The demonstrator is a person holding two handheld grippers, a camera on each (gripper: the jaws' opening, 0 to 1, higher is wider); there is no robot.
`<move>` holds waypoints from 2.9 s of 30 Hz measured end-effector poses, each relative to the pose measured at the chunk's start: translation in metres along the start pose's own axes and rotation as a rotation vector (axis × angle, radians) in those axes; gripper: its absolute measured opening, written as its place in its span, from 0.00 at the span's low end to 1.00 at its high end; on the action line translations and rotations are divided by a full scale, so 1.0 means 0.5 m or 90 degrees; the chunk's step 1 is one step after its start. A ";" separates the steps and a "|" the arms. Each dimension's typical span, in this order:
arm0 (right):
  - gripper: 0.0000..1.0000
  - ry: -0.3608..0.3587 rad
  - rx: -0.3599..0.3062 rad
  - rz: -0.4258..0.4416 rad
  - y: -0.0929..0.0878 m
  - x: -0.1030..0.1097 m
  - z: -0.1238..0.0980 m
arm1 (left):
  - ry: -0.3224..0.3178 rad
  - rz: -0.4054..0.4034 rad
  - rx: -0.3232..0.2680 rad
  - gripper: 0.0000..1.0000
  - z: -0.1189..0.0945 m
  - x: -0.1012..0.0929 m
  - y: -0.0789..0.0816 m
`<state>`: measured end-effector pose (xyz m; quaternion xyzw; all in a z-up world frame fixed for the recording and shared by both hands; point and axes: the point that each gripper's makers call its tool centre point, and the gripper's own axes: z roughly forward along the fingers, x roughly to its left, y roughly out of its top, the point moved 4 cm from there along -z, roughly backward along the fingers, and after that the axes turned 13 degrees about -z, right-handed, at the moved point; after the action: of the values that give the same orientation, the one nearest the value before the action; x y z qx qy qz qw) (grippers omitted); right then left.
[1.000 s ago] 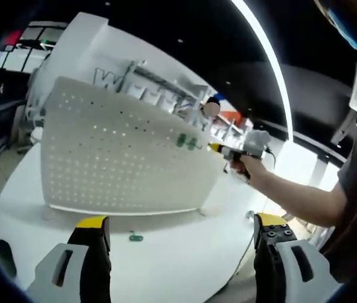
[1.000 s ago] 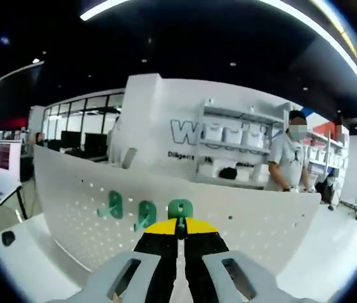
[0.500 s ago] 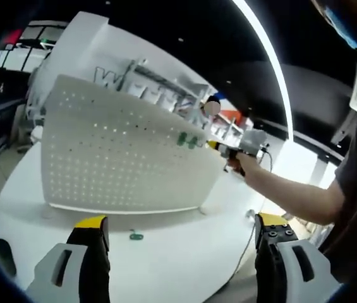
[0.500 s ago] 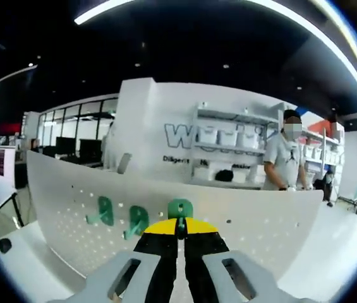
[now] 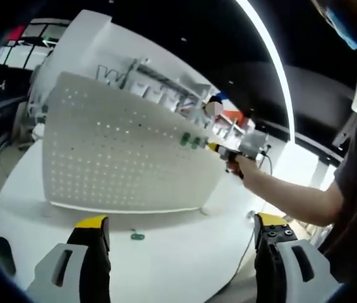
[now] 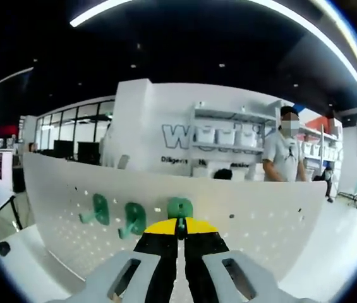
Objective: Insert the hook assembly into the mounting plate slot until the hook locks in place.
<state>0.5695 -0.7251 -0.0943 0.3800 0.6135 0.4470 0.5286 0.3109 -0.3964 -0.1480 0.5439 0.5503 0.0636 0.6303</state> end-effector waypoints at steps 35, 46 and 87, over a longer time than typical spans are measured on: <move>0.03 -0.002 0.043 -0.034 -0.007 0.030 -0.010 | 0.004 -0.014 -0.007 0.95 -0.009 0.007 -0.001; 0.05 -0.001 0.027 -0.025 0.020 0.024 -0.021 | -0.001 -0.010 -0.016 0.95 -0.012 0.000 0.004; 0.12 0.110 0.009 -0.003 0.067 0.097 -0.192 | -0.005 0.013 0.016 0.96 -0.026 -0.038 -0.043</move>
<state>0.4668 -0.6831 -0.0737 0.3421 0.6607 0.4725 0.4724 0.2825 -0.4096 -0.1497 0.5576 0.5428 0.0611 0.6251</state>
